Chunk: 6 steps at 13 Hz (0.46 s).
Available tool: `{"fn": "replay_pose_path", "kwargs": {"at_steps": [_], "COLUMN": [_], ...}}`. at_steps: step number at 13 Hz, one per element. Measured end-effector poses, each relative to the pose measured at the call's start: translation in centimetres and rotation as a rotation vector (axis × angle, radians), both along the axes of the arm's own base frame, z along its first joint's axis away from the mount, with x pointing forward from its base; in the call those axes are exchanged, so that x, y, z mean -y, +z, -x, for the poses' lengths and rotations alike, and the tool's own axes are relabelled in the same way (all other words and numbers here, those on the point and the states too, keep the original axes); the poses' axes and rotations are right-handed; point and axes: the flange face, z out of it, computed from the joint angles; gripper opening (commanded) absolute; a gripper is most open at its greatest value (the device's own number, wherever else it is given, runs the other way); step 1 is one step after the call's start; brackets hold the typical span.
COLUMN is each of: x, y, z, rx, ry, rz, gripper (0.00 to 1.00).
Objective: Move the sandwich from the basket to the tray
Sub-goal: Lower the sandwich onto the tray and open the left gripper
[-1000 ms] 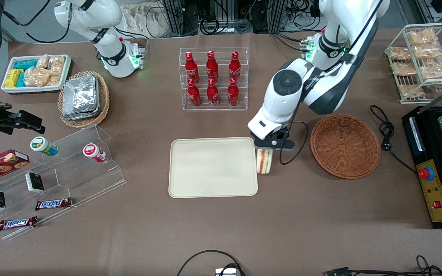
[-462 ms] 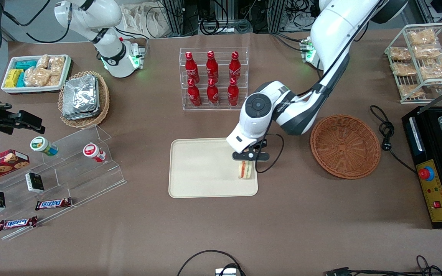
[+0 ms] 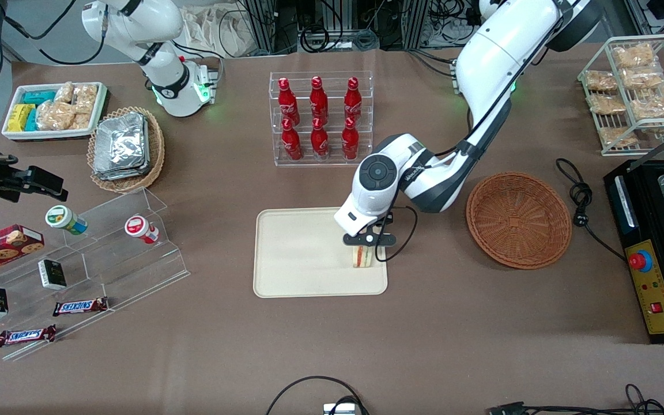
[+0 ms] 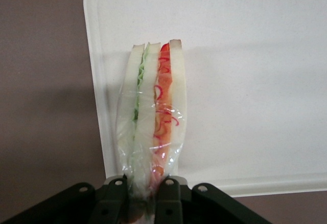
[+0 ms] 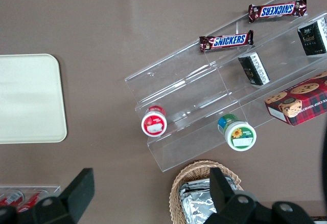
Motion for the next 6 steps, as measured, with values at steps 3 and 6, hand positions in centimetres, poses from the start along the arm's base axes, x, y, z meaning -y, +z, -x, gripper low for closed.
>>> {"fn": "replay_pose_path", "kwargs": {"at_steps": [3,6], "x": [0.3,0.6], "y": [-1.0,-2.3], "z": [0.4,0.8], "rx": [-0.014,0.009], "ry": [-0.006,0.004], "rz": [-0.006,-0.049], "gripper": [0.35,0.45]}}
